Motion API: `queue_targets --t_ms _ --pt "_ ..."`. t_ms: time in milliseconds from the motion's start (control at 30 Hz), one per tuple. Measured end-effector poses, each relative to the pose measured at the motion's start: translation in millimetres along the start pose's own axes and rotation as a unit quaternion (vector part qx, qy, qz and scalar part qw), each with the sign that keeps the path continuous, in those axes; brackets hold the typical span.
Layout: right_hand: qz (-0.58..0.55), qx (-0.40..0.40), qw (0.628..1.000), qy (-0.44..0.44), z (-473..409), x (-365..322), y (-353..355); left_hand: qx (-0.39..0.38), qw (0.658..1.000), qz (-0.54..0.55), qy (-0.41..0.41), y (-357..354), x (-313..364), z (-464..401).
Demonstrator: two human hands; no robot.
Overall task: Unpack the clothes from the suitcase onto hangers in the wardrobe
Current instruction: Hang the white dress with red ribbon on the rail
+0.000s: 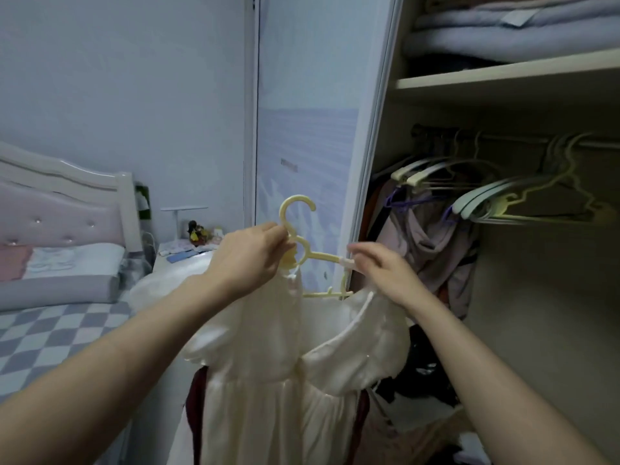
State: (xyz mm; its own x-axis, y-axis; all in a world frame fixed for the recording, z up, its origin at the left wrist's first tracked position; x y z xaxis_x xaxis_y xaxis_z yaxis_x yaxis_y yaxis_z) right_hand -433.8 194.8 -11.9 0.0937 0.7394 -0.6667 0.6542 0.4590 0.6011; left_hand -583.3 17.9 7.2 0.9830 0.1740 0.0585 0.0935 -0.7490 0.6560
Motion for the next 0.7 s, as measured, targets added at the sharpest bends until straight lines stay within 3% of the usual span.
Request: queue_targets --t_ms 100,233,267,400,500,700 --pt "-0.041 0.048 0.993 -0.103 5.3 15.5 3.5 -0.021 0.999 -0.041 -0.016 8.5 -2.9 0.8" --pt "-0.079 -0.136 0.966 -0.207 27.5 31.8 -28.4 -0.078 0.992 -0.095 -0.012 13.2 -3.7 1.6" --pt "-0.089 -0.152 0.959 -0.223 32.4 33.6 -39.0 -0.097 0.989 -0.108 -0.007 12.2 -3.1 2.8" --pt "-0.038 -0.054 0.959 -0.275 42.6 36.2 -80.2 -0.136 0.979 -0.15 -0.012 10.4 0.8 9.1" --pt "0.001 0.005 0.965 -0.263 40.0 45.4 -96.5 -0.155 0.974 -0.162 -0.011 11.7 -6.9 15.3" --pt "0.197 0.011 0.963 -0.183 16.8 29.2 -75.0 -0.203 0.967 -0.157 0.0 14.1 -11.1 29.8"
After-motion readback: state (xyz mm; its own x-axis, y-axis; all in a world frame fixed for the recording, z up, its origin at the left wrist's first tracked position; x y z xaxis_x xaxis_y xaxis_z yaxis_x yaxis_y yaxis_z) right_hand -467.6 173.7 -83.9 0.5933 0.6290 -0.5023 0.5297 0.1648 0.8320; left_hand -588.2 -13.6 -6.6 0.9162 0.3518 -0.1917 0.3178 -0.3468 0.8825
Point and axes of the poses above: each hand's wrist, its own z-axis away from the middle knuckle, its own y-axis out of the back of the hand, x = y × z, the point moved 1 cm from there along -z, towards the middle knuckle, and after that the axes turned 2 degrees about z, right-handed, at the moved point
